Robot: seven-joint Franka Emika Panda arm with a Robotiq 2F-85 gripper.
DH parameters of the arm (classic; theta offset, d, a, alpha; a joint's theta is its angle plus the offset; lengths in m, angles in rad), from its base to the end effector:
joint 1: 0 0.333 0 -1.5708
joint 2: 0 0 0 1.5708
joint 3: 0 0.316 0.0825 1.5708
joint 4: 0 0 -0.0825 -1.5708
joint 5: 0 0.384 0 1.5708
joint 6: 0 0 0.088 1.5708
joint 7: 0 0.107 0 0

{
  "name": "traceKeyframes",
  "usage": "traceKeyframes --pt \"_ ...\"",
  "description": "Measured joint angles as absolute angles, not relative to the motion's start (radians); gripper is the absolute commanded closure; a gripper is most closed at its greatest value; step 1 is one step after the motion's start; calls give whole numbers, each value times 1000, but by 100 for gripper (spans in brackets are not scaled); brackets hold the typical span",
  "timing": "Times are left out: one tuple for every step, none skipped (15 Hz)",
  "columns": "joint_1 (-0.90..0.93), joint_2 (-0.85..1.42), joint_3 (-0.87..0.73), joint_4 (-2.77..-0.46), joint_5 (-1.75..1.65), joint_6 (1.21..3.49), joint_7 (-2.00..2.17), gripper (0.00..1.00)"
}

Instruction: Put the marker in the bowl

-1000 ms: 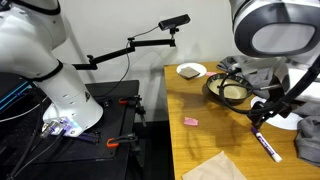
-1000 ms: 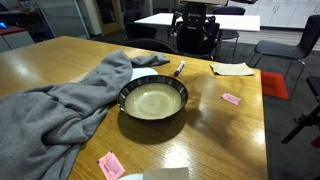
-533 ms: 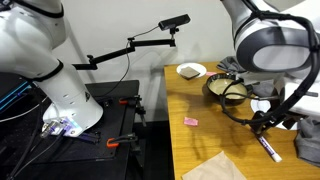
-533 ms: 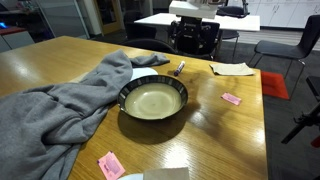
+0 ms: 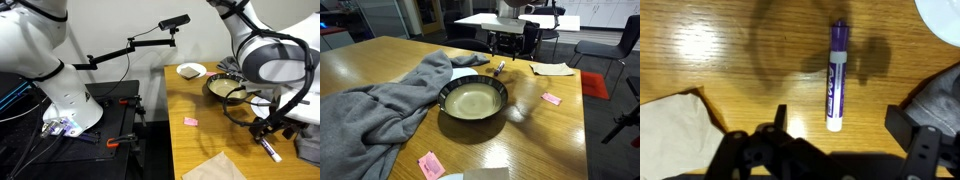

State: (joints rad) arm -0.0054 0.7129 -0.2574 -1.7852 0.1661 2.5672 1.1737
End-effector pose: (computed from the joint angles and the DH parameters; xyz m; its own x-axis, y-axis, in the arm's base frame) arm 0.6438 -0.1621 0.1732 0.0634 -0.9932 0.0981 -0.9952 -0.0702 -0.0678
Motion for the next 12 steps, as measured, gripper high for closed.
traceKeyframes --pt "-5 722 -257 -1774 165 2560 1180 0" --pt "-6 731 -257 -1763 165 2550 1182 0" --pt "-6 738 -257 -1754 165 2539 1182 1" --pt "-7 745 -257 -1743 165 2524 1182 6" --pt "-8 751 -257 -1735 165 2512 1182 12" --pt "-9 757 -257 -1726 165 2498 1182 18" --pt "-9 762 -257 -1719 165 2485 1182 24" --pt "-10 767 -257 -1712 165 2474 1182 23" --pt "-11 773 -257 -1705 165 2464 1182 24" --pt "-13 779 -257 -1698 165 2455 1182 27" --pt "-14 785 -257 -1692 165 2448 1182 31" --pt "-15 792 -256 -1685 165 2444 1182 51"
